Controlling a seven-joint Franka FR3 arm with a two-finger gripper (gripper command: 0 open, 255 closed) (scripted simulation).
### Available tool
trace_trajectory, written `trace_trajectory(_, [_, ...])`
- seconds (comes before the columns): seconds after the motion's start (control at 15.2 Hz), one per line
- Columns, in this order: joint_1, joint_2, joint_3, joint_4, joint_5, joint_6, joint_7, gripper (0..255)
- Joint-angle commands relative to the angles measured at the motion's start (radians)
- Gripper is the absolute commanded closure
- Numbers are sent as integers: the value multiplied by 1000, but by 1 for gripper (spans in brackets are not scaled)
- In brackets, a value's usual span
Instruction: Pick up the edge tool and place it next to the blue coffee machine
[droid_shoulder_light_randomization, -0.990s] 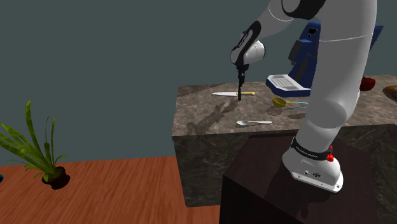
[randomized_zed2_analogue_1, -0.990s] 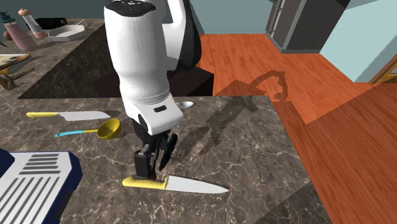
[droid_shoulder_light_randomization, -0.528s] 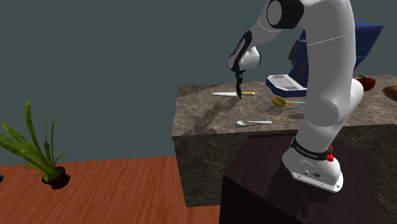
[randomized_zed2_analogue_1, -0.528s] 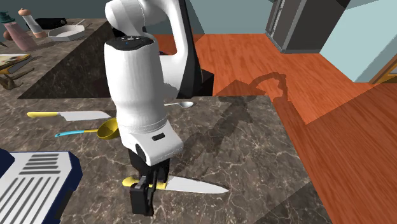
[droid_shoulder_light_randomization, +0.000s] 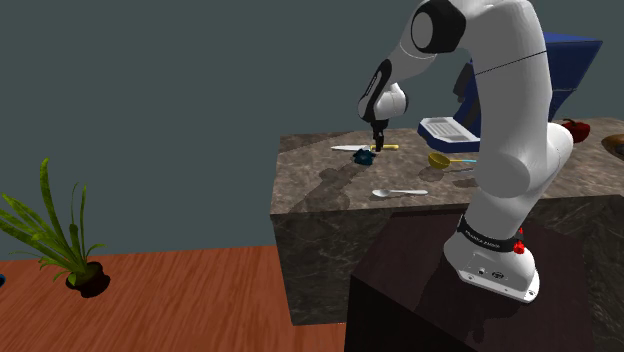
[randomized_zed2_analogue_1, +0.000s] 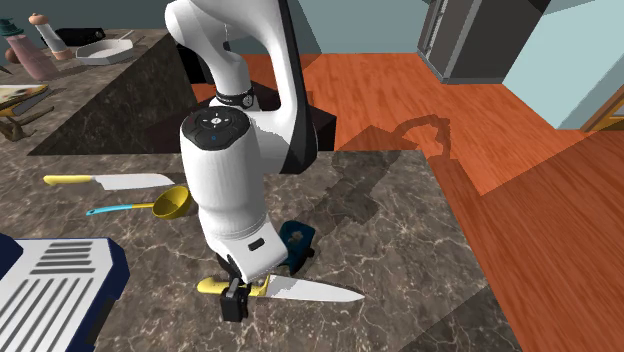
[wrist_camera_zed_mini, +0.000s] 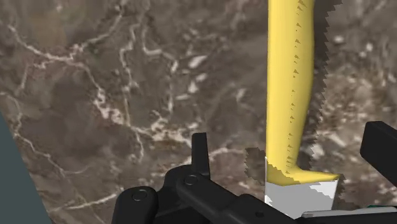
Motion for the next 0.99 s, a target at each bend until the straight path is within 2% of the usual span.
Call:
trace_trajectory(0.0, [-1,2,0,2,0,-4,0,0])
trace_trajectory(0.13, [-1,2,0,2,0,-4,0,0])
trace_trajectory(0.2, [0,2,0,2,0,-4,0,255])
trace_trajectory(0.92, [8,-21,-10,-2,-10,-23,6,255])
